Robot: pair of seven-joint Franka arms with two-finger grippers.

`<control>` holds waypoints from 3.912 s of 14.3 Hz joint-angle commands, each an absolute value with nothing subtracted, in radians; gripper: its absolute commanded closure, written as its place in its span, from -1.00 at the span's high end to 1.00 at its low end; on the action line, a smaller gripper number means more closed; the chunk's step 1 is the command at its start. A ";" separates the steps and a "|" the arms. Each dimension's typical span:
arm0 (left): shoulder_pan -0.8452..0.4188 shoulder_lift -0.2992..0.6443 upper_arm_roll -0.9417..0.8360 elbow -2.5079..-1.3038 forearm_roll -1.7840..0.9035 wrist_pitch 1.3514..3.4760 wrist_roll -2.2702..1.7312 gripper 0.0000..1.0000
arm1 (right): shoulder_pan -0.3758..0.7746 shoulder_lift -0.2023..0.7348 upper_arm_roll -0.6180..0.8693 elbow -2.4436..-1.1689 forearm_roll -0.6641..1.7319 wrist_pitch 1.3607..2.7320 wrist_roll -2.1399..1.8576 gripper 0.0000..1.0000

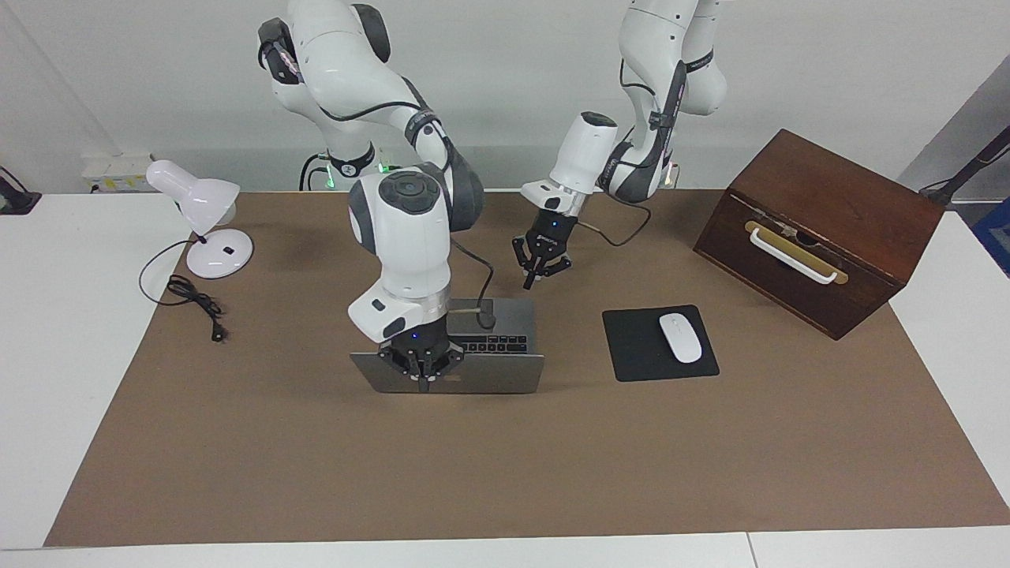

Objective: Close laptop with both arms
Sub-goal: 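Reach the left gripper to the laptop base while the right gripper holds the screen, then hold the laptop base with the left gripper while the right gripper pushes the screen, then push the laptop screen down onto the keyboard with the right gripper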

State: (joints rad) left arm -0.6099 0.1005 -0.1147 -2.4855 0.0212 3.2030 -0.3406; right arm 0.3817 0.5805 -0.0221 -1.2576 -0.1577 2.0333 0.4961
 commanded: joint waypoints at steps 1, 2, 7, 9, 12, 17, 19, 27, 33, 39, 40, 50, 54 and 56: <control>-0.626 0.207 -0.095 -2.444 0.040 3.293 -0.308 -1.00 | 0.371 0.560 -0.014 -1.289 -0.169 2.003 0.522 -1.00; -0.626 0.231 -0.094 -2.441 0.040 3.315 -0.308 -1.00 | 0.371 0.558 -0.014 -1.289 -0.169 1.994 0.522 -1.00; -0.635 0.261 -0.094 -2.441 0.040 3.327 -0.290 -1.00 | 0.371 0.551 -0.014 -1.289 -0.170 1.985 0.522 -1.00; -0.637 0.265 -0.094 -2.441 0.040 3.327 -0.273 -1.00 | 0.374 0.548 -0.014 -1.289 -0.173 1.965 0.520 -1.00; -0.634 0.268 -0.089 -2.442 0.040 3.332 -0.221 -1.00 | 0.377 0.540 -0.011 -1.269 -0.172 1.899 0.520 -1.00; -0.623 0.294 -0.078 -2.441 0.040 3.350 -0.164 -1.00 | 0.370 0.529 0.014 -1.233 -0.169 1.766 0.512 -1.00; -0.623 0.299 -0.075 -2.447 0.040 3.379 -0.158 -1.00 | 0.361 0.514 0.026 -1.212 -0.120 1.717 0.512 -1.00; -0.624 0.316 -0.061 -2.447 0.040 3.392 -0.110 -1.00 | 0.316 0.499 0.026 -1.236 0.000 1.687 0.511 -1.00; -0.623 0.327 -0.051 -2.448 0.040 3.395 -0.083 -1.00 | 0.301 0.465 0.026 -1.364 0.002 1.795 0.509 -1.00; -0.623 0.327 -0.048 -2.450 0.040 3.395 -0.081 -1.00 | 0.279 0.471 0.026 -1.399 0.084 1.787 0.505 -1.00; -0.623 0.327 -0.048 -2.450 0.041 3.395 -0.081 -1.00 | 0.279 0.472 0.026 -1.411 0.084 1.793 0.505 -1.00; -0.623 0.328 -0.048 -2.451 0.040 3.395 -0.074 -1.00 | 0.281 0.509 0.026 -1.442 0.109 1.824 0.485 -1.00; -0.623 0.327 -0.046 -2.453 0.040 3.395 -0.074 -1.00 | 0.287 0.534 0.026 -1.442 0.110 1.838 0.485 -1.00; -0.623 0.328 -0.046 -2.453 0.040 3.395 -0.074 -1.00 | 0.291 0.545 0.026 -1.448 0.110 1.838 0.485 -1.00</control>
